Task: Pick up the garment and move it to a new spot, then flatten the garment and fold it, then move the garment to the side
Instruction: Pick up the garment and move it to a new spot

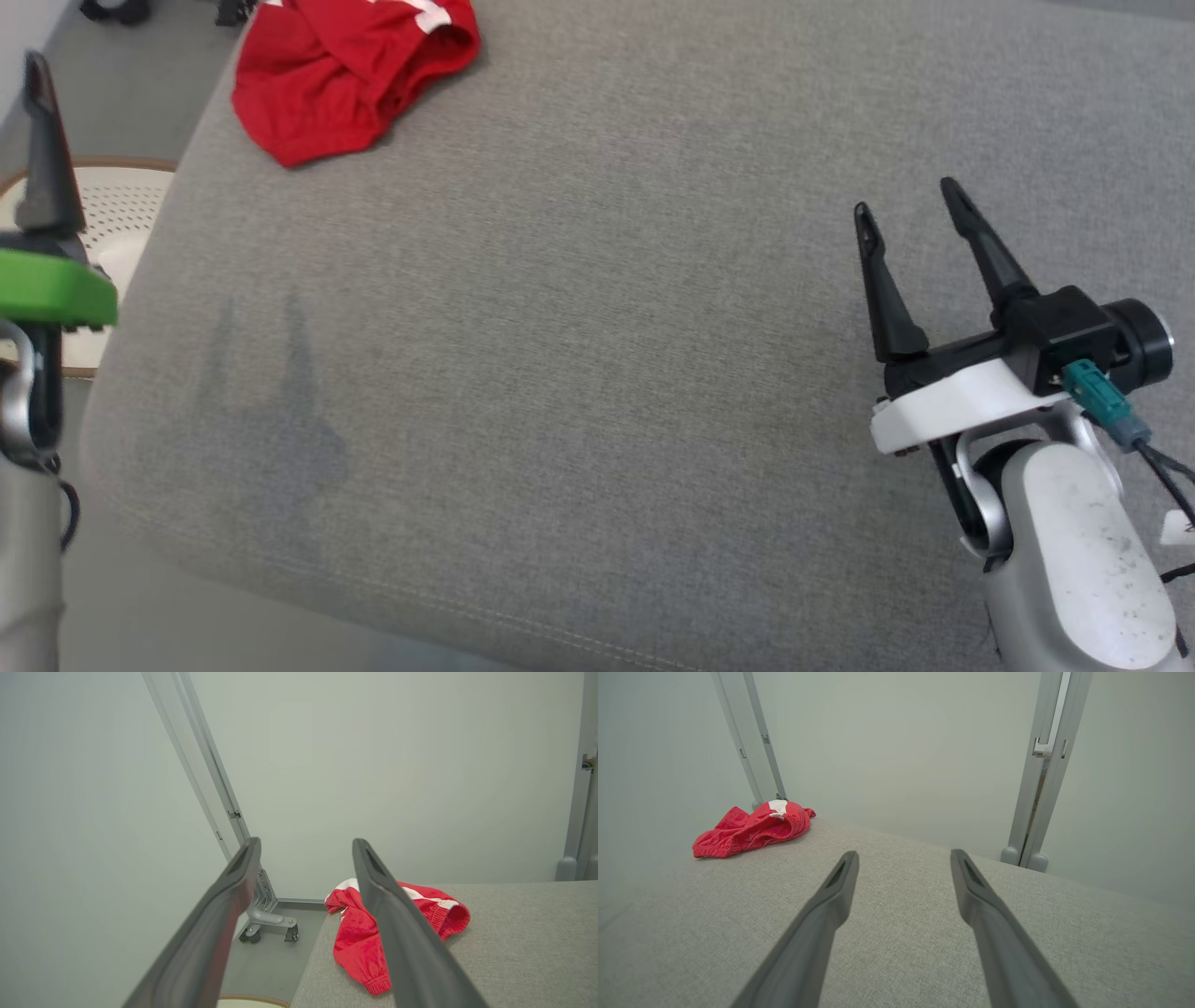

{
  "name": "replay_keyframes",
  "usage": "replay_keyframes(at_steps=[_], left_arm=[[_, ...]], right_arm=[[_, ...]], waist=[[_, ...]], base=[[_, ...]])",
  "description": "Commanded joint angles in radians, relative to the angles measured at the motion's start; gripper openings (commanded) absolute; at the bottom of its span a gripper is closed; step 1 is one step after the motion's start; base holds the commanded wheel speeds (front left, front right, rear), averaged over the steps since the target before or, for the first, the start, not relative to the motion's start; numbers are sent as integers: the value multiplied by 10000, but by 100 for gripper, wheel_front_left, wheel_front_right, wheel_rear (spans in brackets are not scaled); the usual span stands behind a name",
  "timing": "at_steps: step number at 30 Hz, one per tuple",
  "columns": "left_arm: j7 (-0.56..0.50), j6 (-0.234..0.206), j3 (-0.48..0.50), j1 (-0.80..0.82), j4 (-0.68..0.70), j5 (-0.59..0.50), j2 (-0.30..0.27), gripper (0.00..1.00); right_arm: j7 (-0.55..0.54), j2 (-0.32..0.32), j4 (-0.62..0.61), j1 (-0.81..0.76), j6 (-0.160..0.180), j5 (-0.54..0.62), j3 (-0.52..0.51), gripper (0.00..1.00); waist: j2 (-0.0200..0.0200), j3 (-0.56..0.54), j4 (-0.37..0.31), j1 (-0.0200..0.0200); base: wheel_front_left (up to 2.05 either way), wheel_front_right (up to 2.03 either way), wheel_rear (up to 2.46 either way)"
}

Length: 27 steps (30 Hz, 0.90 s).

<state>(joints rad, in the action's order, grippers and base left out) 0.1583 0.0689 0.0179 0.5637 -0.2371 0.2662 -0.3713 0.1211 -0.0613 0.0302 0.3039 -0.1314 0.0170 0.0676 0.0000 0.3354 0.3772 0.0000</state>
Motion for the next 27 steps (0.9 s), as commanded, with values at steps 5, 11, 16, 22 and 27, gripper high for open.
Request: replay_keyframes(at_steps=[5, 11, 16, 22, 27], left_arm=[[-787, 430, -648, 2175, -1746, -59, -675, 100], [-1552, 603, -1645, 3687, -3502, 475, -492, 100], [-1878, 612, -2713, 4298, -4366, 1185, -549, 100], [-1509, 613, -3266, 4712, -5281, 1739, -887, 100], [-958, 614, -3257, 5013, -6094, 1853, -927, 98]], right_arm=[[-393, -212, -975, -58, 16, 221, -248, 100], [-597, -329, -1688, -324, 16, 255, -463, 100], [-741, -359, -2298, -422, 16, 321, -498, 100], [-816, -376, -2780, -525, 16, 326, -691, 100], [-753, -314, -2911, -498, 16, 366, -794, 100]], waist=[[0, 2160, -1730, 0], [0, 2771, -2026, 0], [0, 3191, -2217, 0], [0, 3558, -2341, 0], [0, 3656, -2395, 0]], base=[[0, 0, 0], [0, 0, 0], [0, 0, 0], [0, 0, 0], [0, 0, 0]])
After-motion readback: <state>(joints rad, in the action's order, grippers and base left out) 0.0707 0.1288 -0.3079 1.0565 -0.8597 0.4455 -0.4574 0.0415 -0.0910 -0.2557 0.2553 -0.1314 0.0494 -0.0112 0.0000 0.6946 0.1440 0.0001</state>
